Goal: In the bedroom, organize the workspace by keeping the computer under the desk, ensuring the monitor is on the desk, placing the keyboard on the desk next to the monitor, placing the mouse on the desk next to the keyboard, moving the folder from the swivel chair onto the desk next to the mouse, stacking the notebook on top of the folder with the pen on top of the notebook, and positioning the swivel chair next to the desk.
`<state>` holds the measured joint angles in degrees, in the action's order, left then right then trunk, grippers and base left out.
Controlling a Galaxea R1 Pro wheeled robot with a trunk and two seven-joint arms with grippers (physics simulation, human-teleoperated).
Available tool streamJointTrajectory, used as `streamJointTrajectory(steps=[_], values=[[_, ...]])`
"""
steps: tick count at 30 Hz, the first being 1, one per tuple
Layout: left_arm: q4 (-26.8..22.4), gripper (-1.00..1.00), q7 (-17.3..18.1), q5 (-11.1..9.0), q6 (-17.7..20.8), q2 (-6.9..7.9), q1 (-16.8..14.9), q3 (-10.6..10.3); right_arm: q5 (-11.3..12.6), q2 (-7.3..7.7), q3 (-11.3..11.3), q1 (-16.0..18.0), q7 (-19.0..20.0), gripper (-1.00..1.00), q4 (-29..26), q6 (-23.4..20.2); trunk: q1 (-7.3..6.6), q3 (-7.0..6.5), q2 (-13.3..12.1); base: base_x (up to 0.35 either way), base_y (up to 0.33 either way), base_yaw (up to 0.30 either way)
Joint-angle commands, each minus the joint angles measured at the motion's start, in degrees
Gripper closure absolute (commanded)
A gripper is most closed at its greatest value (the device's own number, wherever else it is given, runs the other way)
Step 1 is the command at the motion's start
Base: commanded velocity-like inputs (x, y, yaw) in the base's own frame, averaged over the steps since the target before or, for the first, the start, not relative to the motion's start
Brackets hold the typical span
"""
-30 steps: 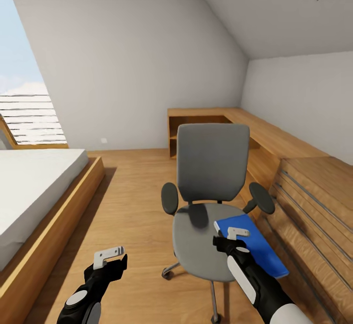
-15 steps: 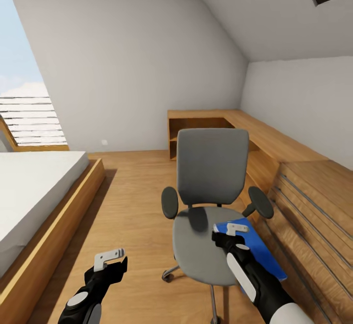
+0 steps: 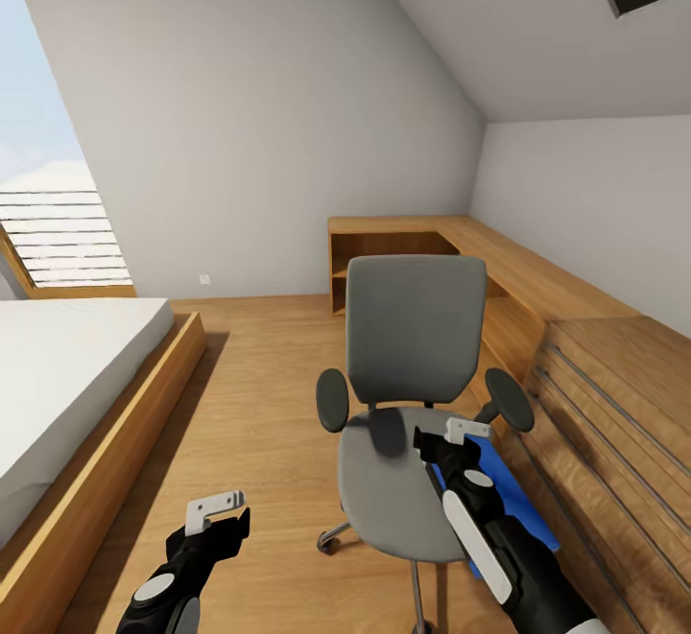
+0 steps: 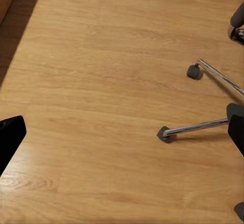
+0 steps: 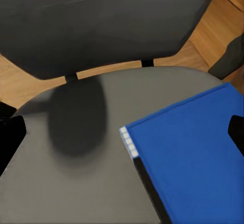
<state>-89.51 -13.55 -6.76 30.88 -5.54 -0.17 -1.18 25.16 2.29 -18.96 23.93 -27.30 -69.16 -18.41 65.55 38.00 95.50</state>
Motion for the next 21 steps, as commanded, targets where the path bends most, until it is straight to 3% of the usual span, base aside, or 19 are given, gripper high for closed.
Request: streamJointTrajectory(steps=[1,21], values=[[-0.08,-1.0,-0.51,-0.61,0.18,0.0,-0.02,-0.08,0.4,0.08,-0.2,-0.29,-0.64,-1.0,-0.8,-0.19,0.0,0.05,0.03,0.0,0.0,0.0],[-0.05,-1.0,-0.51,-0.62,0.15,0.0,-0.01,-0.14,0.46,0.05,-0.26,-2.03,-1.16,-1.0,-4.06,-0.22,0.0,0.05,0.03,0.0,0.0,0.0]])
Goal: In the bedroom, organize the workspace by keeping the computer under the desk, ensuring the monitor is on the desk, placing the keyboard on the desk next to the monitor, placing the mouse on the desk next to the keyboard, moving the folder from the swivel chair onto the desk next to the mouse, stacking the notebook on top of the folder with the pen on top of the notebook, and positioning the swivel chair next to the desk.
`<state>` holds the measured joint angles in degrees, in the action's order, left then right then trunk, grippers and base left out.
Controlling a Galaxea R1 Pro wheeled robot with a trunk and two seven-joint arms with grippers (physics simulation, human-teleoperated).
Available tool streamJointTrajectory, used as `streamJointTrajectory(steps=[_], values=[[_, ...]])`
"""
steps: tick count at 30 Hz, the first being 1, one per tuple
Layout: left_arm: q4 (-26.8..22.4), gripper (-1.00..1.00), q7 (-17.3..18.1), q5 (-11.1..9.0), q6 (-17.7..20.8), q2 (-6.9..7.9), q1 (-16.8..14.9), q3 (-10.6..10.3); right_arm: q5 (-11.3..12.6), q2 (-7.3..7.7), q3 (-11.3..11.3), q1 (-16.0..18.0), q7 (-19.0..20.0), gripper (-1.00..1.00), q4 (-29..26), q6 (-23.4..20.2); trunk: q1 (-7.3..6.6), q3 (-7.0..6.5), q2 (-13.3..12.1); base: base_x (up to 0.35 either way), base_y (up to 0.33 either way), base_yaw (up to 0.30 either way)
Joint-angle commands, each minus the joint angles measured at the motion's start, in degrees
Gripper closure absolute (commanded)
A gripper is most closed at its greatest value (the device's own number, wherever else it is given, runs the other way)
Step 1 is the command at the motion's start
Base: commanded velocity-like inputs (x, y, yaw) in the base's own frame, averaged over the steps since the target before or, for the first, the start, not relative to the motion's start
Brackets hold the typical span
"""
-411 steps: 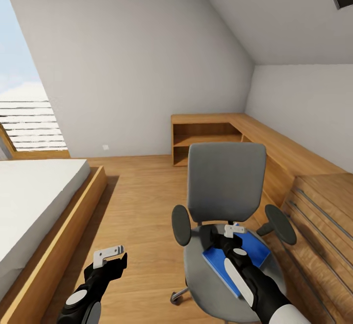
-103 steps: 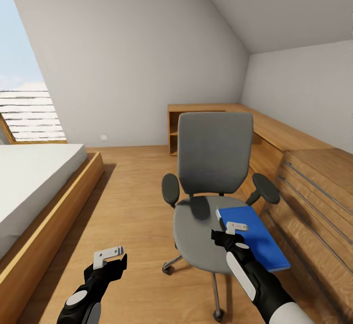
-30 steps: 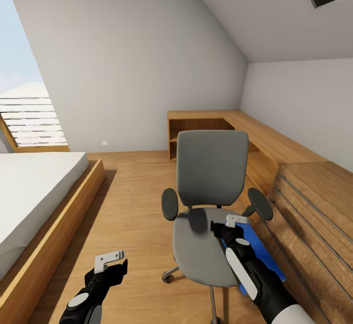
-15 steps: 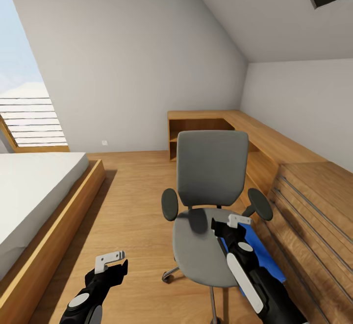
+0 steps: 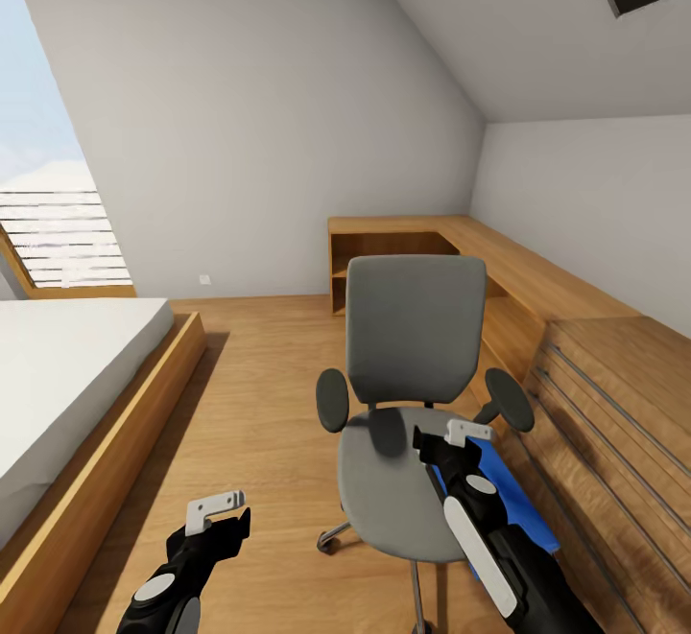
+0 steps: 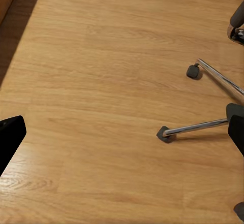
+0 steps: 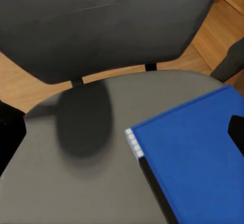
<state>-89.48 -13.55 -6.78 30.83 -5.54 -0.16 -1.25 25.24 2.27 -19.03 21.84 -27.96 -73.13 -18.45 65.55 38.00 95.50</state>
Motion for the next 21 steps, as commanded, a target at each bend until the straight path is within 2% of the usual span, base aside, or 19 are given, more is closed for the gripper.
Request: streamJointTrajectory(steps=[1,14,21], values=[[-0.08,-1.0,-0.51,-0.61,0.19,0.01,-0.02,-0.07,0.39,0.06,-0.19,0.05,-0.5,-1.0,-0.2,-0.16,0.0,0.05,0.03,0.0,0.0,0.0],[-0.12,-1.0,-0.44,-0.61,0.03,0.01,-0.02,-0.07,0.66,-0.11,-0.22,-0.05,-0.53,-1.0,-0.88,0.2,0.0,0.04,0.03,0.0,0.002,-0.002],[-0.15,-1.0,-0.4,-0.61,0.02,0.01,-0.04,-0.07,0.76,-0.27,-0.22,-0.05,-0.52,-1.0,-0.94,0.33,0.0,0.0,0.03,0.0,0.231,-0.146]])
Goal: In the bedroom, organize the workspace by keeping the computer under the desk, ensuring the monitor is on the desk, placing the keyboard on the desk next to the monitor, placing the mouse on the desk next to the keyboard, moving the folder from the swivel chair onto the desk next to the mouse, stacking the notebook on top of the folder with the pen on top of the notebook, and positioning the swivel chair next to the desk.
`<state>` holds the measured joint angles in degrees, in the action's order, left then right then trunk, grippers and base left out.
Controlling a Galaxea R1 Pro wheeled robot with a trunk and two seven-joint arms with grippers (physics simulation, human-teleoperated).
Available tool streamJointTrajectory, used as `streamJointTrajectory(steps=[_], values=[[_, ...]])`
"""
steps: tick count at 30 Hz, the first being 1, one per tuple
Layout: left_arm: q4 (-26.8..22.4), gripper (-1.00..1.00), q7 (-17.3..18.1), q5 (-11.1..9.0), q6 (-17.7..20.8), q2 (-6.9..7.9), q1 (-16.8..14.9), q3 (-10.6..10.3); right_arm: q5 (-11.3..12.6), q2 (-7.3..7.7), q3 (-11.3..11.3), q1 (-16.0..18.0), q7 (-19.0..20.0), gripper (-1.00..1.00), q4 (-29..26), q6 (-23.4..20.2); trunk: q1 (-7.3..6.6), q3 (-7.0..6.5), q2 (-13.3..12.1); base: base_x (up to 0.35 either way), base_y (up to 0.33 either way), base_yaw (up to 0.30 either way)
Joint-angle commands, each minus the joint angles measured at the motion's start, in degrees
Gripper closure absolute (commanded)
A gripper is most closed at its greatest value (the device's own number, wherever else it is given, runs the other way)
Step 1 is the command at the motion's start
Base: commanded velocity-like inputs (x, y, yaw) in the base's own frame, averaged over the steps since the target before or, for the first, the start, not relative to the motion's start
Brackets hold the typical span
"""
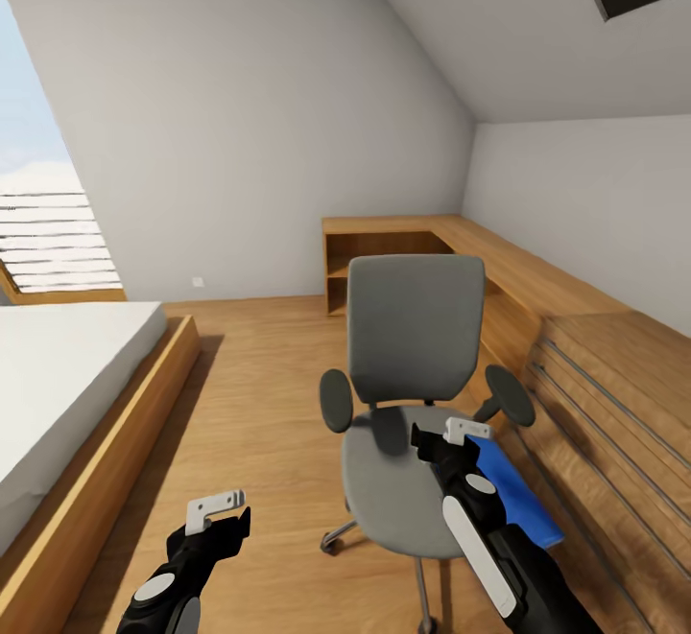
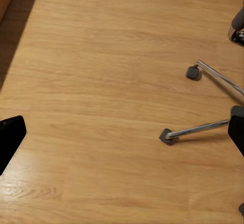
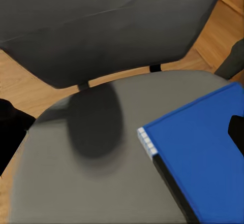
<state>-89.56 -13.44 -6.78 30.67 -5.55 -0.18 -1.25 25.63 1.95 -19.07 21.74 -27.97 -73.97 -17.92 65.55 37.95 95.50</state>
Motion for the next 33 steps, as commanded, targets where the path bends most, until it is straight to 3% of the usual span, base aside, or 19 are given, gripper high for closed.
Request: streamJointTrajectory(steps=[1,6,25,29,33], values=[[-0.07,-1.0,-0.5,-0.6,0.18,0.02,-0.02,-0.07,0.38,0.03,-0.18,0.06,-0.5,-1.0,-0.1,-0.19,0.0,0.05,0.03,0.0,0.296,-0.062],[-0.08,-1.0,-0.51,-0.6,0.18,0.02,-0.02,-0.12,0.39,-0.01,-0.16,0.06,-0.5,-1.0,-0.07,-0.19,0.0,0.05,0.03,0.0,0.173,-0.019],[-2.46,-1.0,-0.56,-0.84,0.26,-0.16,-0.05,0.41,0.5,0.28,0.67,0.06,-0.5,-1.0,-0.05,-0.18,0.0,0.05,0.03,0.0,0.006,-0.023],[-2.95,-1.0,-0.61,-1.26,0.26,-0.16,-0.03,1.03,3.16,0.43,1.92,0.06,-0.47,-1.0,0.02,-0.18,0.88,0.77,1.63,0.0,0.0,-0.23],[-3.09,-1.0,-0.62,-2.68,0.41,-0.2,-0.03,5.17,8.32,1.4,3.38,0.06,-0.36,-1.0,0.07,-0.21,1.75,1.48,3.24,0.0,0.0,-0.259]])
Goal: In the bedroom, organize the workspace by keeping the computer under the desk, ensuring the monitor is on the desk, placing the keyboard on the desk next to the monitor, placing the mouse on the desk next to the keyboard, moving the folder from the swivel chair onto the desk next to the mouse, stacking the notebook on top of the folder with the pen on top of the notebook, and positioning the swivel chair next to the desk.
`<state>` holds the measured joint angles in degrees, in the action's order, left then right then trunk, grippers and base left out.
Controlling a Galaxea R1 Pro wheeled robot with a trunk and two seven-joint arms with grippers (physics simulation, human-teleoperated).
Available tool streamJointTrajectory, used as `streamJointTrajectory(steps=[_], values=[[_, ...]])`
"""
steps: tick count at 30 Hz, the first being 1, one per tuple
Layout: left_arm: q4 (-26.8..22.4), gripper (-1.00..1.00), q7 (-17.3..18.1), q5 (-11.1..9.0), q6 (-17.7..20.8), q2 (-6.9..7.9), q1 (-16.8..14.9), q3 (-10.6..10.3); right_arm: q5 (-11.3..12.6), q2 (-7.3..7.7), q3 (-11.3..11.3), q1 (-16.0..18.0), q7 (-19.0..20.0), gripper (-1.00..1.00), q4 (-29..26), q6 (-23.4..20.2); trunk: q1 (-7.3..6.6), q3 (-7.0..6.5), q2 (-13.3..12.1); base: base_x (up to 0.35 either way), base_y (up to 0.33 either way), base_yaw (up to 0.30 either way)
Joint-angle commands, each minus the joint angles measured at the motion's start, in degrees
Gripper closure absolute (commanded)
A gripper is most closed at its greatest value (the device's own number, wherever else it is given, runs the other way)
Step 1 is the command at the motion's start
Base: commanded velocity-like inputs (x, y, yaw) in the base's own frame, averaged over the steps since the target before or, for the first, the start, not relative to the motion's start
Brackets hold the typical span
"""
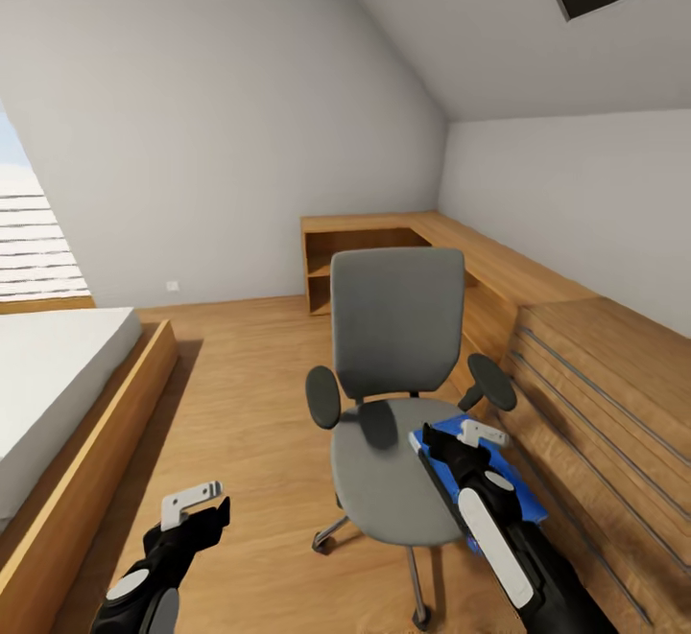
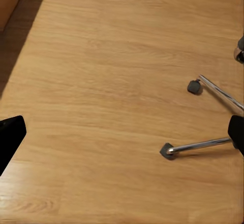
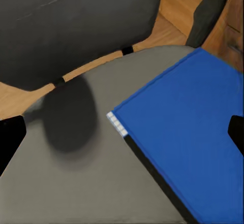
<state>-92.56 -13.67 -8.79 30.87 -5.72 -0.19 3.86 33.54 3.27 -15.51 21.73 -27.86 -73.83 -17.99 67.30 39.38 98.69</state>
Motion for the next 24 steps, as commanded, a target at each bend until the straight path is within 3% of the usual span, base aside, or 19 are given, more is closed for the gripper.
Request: streamJointTrajectory(steps=[1,5,10,11,12,14,20,21,24], values=[[-0.11,-1.0,-0.39,-1.29,0.24,-0.02,-0.03,1.03,1.49,0.4,0.01,0.07,-0.46,-1.0,-0.06,-0.13,0.22,0.24,0.45,0.0,0.0,-0.263],[-0.16,-1.0,-0.39,-6.63,0.31,0.21,-0.04,4.57,8.34,2.96,0.57,0.07,-0.26,-1.0,-0.02,-0.12,1.1,0.96,2.05,0.0,0.0,-0.266],[-0.18,-1.0,-0.39,-9.48,0.33,0.37,-0.03,5.83,14.38,5.15,0.75,0.07,-0.03,-1.0,0.02,-0.04,2.2,1.86,4.06,0.0,0.0,-0.267],[-0.17,-1.0,-0.39,-10.04,0.33,0.4,-0.03,6.71,16.62,6.03,0.78,0.07,0.04,-1.0,0.05,0.07,2.42,2.04,4.46,0.0,0.0,-0.268],[-0.17,-1.0,-0.39,-10.04,0.33,0.4,-0.03,6.71,16.62,6.03,0.78,0.07,0.04,-1.0,0.05,0.07,2.64,2.22,4.86,0.0,0.0,-0.268],[-0.22,-1.0,-0.34,-10.65,0.33,0.43,-0.04,8.74,20.56,7.57,0.81,0.07,0.12,-1.0,0.07,0.41,3.08,2.57,5.66,0.0,0.0,-0.268],[-0.21,-1.0,-0.31,-11.0,0.33,0.45,-0.03,10.03,25.9,9.69,1.53,0.07,0.82,-1.0,0.28,0.67,4.4,3.65,8.07,0.0,0.0,-0.268],[-0.22,-1.0,-0.31,-11.05,0.27,0.39,-0.02,10.22,27.47,10.48,2.24,0.07,3.6,-1.0,1.42,0.72,4.62,3.83,8.47,0.0,0.0,-0.268],[-0.24,-1.0,-0.3,-11.06,0.24,0.38,-0.04,10.29,27.85,10.72,3.14,0.07,6.16,-1.0,2.97,0.74,5.27,4.37,9.67,0.0,0.0,-0.268]])
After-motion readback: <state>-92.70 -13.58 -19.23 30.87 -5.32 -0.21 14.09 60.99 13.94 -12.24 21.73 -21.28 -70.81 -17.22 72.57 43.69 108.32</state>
